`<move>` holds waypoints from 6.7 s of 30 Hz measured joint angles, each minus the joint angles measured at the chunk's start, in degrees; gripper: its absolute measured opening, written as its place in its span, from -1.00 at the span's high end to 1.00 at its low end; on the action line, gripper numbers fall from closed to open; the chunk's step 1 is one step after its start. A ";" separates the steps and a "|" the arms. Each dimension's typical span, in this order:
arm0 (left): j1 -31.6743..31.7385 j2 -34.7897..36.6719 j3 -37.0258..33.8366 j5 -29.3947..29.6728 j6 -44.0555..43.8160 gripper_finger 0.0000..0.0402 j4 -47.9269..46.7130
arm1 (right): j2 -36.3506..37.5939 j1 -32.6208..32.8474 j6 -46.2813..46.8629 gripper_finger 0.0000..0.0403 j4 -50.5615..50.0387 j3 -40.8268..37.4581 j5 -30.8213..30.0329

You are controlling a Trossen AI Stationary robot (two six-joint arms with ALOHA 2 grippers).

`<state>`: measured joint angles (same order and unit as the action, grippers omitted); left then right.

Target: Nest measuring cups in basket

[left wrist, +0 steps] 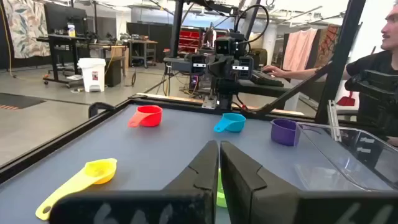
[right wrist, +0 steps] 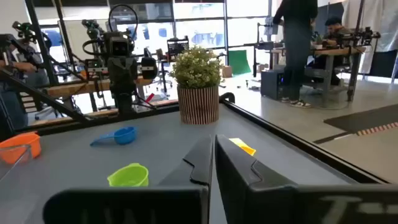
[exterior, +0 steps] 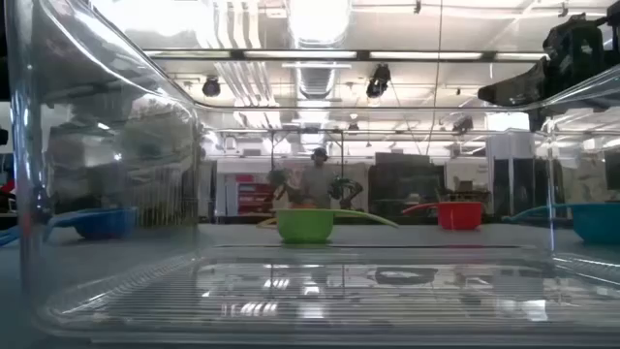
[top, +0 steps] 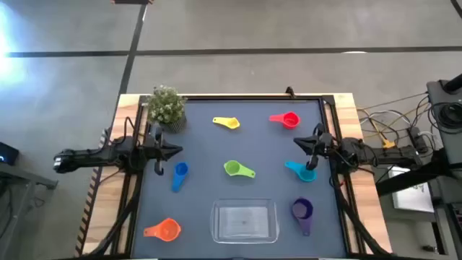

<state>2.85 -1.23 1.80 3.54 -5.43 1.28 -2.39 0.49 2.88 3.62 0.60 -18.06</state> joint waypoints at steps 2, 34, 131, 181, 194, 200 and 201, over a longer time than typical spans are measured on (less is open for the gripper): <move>0.00 -0.01 0.00 0.01 0.00 1.00 0.00 | -0.02 0.00 0.06 0.96 0.02 -0.02 0.02; 0.00 0.00 0.00 -0.01 0.00 1.00 0.00 | -0.01 0.00 0.04 0.96 0.01 -0.02 0.01; -0.01 -0.01 0.00 0.00 0.01 1.00 0.00 | -3.64 0.00 17.23 0.96 3.84 7.96 4.99; 0.00 -0.20 0.00 0.00 0.00 1.00 -0.07 | -58.36 15.15 -5.49 0.88 -5.74 43.78 16.50; 0.00 -0.22 0.00 0.01 0.00 1.00 -0.04 | -66.64 14.42 -5.98 0.25 -6.29 43.78 2.33; -0.01 -0.22 0.00 0.00 0.01 1.00 -0.04 | -70.54 11.79 -5.92 0.16 -5.88 43.78 1.77; -0.01 -0.22 0.00 -0.01 0.02 1.00 -0.04 | -71.00 11.28 -5.76 0.16 -5.85 43.78 1.99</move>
<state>2.84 -1.45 1.80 3.53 -5.41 1.23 -73.40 11.77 -2.89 -2.23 44.38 -16.08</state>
